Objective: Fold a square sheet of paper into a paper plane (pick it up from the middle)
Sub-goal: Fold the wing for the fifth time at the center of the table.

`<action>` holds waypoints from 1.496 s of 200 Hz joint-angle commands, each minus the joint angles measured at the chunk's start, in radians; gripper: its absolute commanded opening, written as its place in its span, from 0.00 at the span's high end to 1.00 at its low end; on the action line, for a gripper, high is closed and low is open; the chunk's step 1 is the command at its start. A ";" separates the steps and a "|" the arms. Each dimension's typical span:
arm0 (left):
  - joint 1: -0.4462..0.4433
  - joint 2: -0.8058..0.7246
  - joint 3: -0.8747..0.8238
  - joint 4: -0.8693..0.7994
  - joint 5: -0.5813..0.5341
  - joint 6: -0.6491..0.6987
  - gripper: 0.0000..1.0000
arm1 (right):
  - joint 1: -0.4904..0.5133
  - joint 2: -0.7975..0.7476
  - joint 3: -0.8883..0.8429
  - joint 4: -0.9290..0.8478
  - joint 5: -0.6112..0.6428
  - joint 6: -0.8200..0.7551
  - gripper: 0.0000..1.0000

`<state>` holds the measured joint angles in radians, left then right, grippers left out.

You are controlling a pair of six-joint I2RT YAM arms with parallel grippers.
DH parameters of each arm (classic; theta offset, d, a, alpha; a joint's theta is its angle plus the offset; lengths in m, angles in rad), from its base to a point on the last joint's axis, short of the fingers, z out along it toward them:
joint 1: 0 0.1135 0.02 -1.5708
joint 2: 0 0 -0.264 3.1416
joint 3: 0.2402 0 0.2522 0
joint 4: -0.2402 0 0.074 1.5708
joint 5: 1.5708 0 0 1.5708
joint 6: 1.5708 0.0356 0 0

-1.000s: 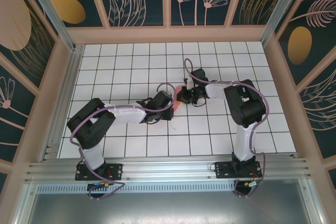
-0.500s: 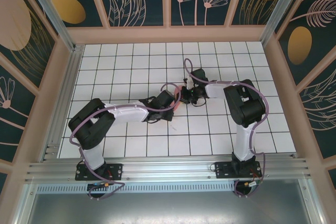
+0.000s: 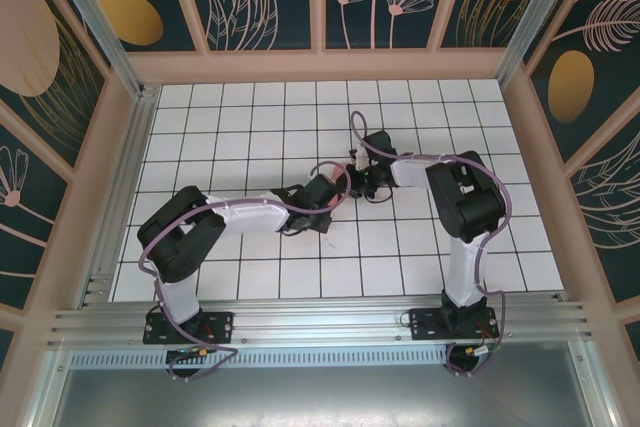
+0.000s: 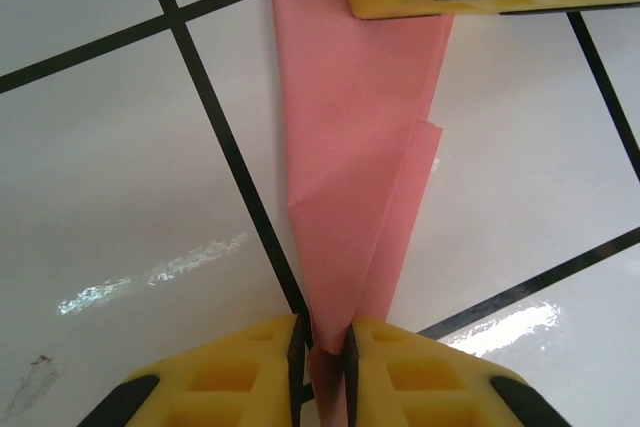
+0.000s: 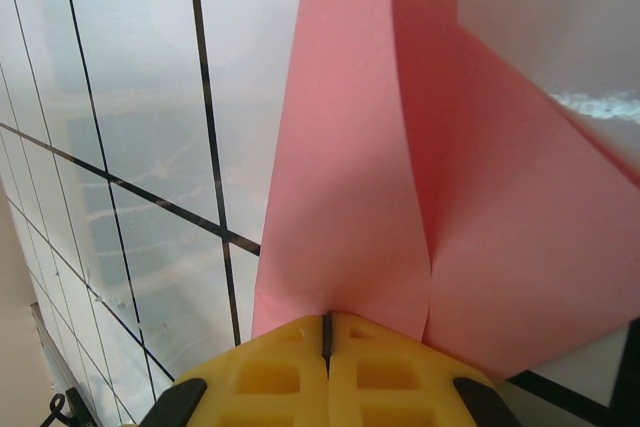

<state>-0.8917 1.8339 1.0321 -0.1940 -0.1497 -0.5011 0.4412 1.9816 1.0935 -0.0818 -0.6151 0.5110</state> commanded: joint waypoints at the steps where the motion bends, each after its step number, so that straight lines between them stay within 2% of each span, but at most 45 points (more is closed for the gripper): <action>1: -0.006 0.007 0.026 -0.050 -0.043 0.023 0.83 | 0.002 0.067 -0.011 -0.045 0.054 -0.005 0.97; 63: -0.013 0.005 0.048 -0.102 -0.073 0.046 0.74 | 0.002 0.068 -0.012 -0.044 0.053 -0.003 0.97; 160: -0.023 0.028 0.051 -0.107 -0.060 0.053 0.91 | 0.002 0.071 -0.009 -0.044 0.054 -0.003 0.97; 195: -0.040 0.046 0.060 -0.153 -0.098 0.056 0.86 | 0.002 0.071 -0.008 -0.042 0.052 0.001 0.97; 227: -0.050 0.048 0.065 -0.173 -0.119 0.061 0.86 | 0.002 0.073 -0.007 -0.042 0.051 -0.002 0.97; 299: -0.093 0.105 0.137 -0.266 -0.216 0.077 0.94 | 0.001 0.081 -0.007 -0.035 0.037 0.006 0.97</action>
<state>-0.9642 1.8931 1.1324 -0.3664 -0.3019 -0.4408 0.4400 1.9926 1.1000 -0.0750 -0.6315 0.5114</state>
